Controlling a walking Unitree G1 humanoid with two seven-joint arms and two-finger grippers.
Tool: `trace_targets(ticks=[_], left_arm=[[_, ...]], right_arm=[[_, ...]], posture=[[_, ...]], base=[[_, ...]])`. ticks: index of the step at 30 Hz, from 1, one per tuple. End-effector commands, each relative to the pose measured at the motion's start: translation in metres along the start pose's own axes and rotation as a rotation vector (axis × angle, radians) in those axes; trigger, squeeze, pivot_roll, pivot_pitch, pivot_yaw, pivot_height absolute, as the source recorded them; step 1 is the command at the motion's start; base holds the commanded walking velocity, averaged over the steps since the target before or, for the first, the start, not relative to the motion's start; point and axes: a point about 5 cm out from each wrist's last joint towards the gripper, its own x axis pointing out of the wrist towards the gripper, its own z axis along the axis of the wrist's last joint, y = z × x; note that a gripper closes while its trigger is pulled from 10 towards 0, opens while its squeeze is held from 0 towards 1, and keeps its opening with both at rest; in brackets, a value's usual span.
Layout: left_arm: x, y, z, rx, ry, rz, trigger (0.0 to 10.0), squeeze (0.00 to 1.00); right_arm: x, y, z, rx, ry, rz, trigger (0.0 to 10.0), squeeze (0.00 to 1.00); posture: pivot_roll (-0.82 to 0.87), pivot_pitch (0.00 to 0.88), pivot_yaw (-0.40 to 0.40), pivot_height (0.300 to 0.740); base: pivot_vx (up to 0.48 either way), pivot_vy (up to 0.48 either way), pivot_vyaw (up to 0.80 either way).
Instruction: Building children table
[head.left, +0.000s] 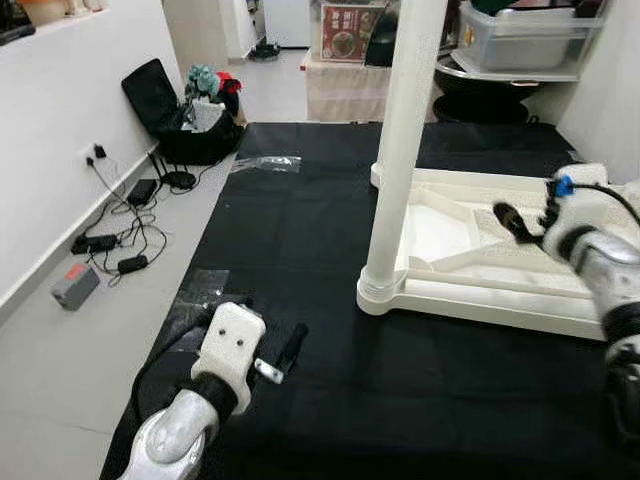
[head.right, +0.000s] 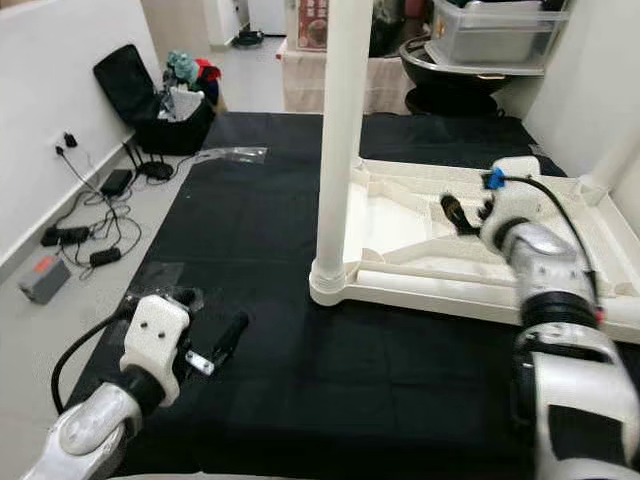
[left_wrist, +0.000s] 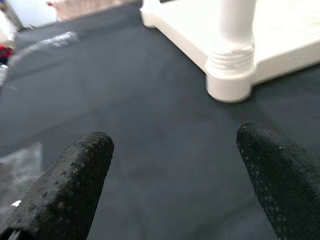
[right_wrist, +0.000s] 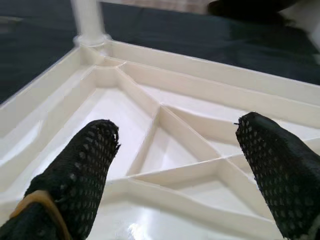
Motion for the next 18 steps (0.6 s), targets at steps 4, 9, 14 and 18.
trace_targets(ticks=[4, 9, 14, 18], left_arm=[[0.0, -0.004, -0.001, 0.003, 0.014, -0.024, 10.0, 0.0], [0.002, -0.006, -0.002, -0.004, 0.013, -0.033, 10.0, 0.0], [0.004, -0.011, -0.002, 0.005, 0.007, -0.045, 10.0, 0.0], [0.003, -0.014, 0.001, 0.009, -0.004, -0.051, 10.0, 0.0]], right_arm=[[-0.002, 0.021, 0.013, 0.074, -0.112, 0.403, 10.0, 0.0], [-0.005, 0.04, 0.014, 0.103, -0.189, 0.644, 10.0, 0.0], [-0.006, 0.055, 0.009, 0.109, -0.187, 0.822, 10.0, 0.0], [-0.011, 0.062, 0.005, 0.065, -0.191, 0.955, 10.0, 0.0]], posture=[[0.13, 0.141, -0.027, 0.74], [0.13, 0.141, -0.032, 0.74], [0.13, 0.135, -0.037, 0.74], [0.13, 0.137, -0.038, 0.74]], base=[[0.0, 0.0, 0.0], [0.0, 0.0, 0.0], [0.0, 0.0, 0.0], [0.0, 0.0, 0.0]])
